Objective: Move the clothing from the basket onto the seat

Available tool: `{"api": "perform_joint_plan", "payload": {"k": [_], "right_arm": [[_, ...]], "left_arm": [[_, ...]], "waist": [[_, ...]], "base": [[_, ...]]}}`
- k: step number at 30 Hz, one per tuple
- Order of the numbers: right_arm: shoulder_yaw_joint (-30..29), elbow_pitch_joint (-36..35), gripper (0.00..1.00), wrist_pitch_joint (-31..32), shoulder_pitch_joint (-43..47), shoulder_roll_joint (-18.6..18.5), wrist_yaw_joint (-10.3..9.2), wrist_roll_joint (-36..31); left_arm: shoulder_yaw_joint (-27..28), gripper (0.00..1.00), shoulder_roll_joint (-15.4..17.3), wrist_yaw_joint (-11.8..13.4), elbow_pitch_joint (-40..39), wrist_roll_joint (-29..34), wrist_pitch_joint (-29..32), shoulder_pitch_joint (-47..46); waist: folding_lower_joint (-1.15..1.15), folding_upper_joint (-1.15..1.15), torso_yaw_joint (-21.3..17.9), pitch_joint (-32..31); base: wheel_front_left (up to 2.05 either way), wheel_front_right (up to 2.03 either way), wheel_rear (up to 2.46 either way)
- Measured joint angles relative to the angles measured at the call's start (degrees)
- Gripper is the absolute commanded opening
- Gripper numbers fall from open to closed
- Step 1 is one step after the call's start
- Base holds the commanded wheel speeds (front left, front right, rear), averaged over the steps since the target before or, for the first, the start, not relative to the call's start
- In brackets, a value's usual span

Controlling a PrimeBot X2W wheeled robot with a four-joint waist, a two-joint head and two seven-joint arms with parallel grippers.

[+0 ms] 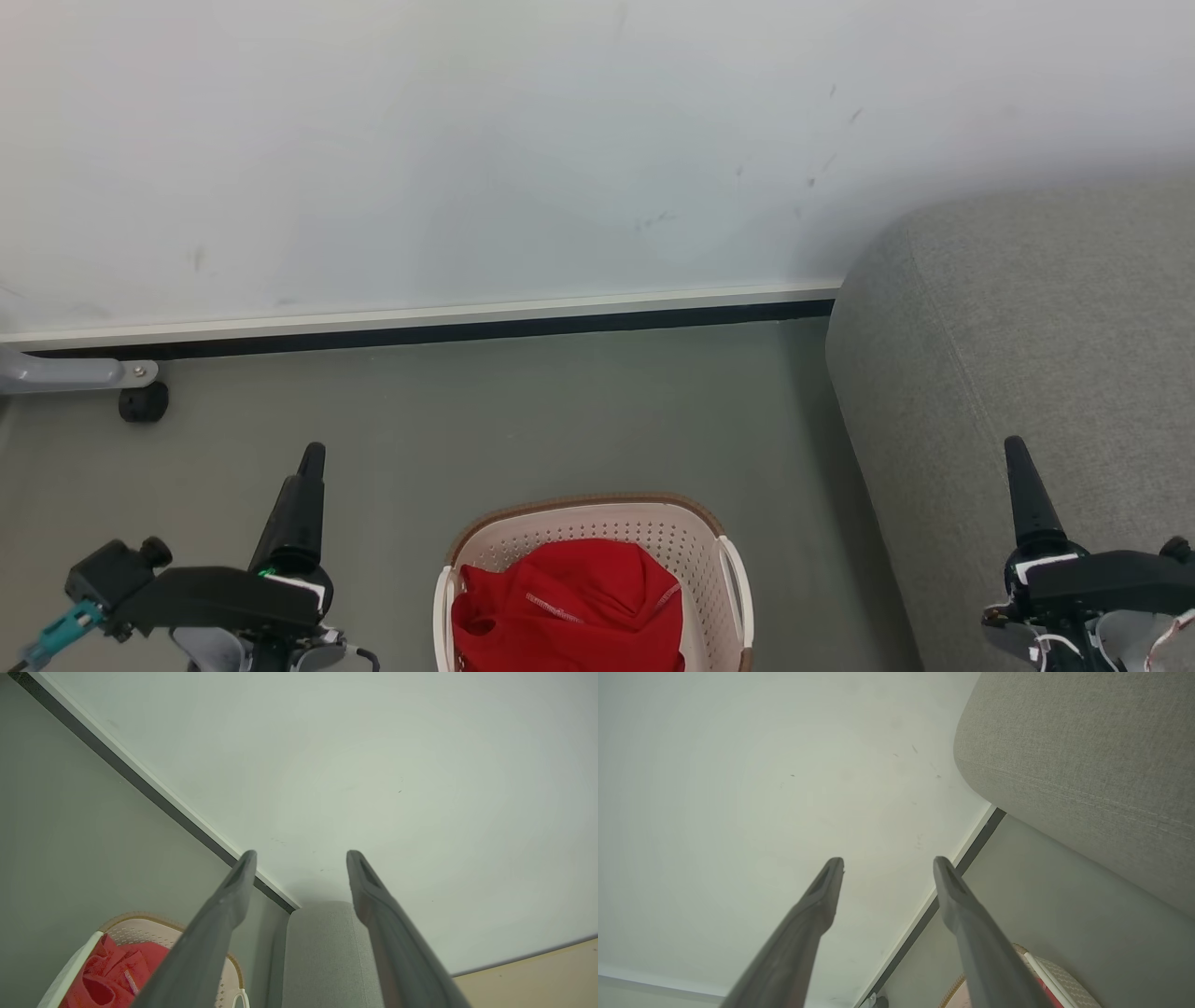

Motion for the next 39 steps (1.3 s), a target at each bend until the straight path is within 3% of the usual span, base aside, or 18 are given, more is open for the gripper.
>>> {"api": "perform_joint_plan", "payload": {"k": [26, 39], "right_arm": [[11.13, 1.23, 1.00, -5.54, -3.92, -5.14, -4.80, -25.15], [15.51, 2.65, 1.00, -8.48, -6.06, -6.79, -6.47, -35.31]], "left_arm": [[-9.31, 1.00, 5.33, 6.14, -0.83, 25.12, -5.56, -3.86], [-10.78, 1.00, 6.31, 8.39, 0.20, 32.44, -8.55, -4.78]], "waist": [[0.00, 0.00, -0.02, 0.13], [0.00, 0.00, -0.04, 0.13]], "base": [[0.00, 0.00, 0.00], [0.00, 0.00, 0.00]]}}
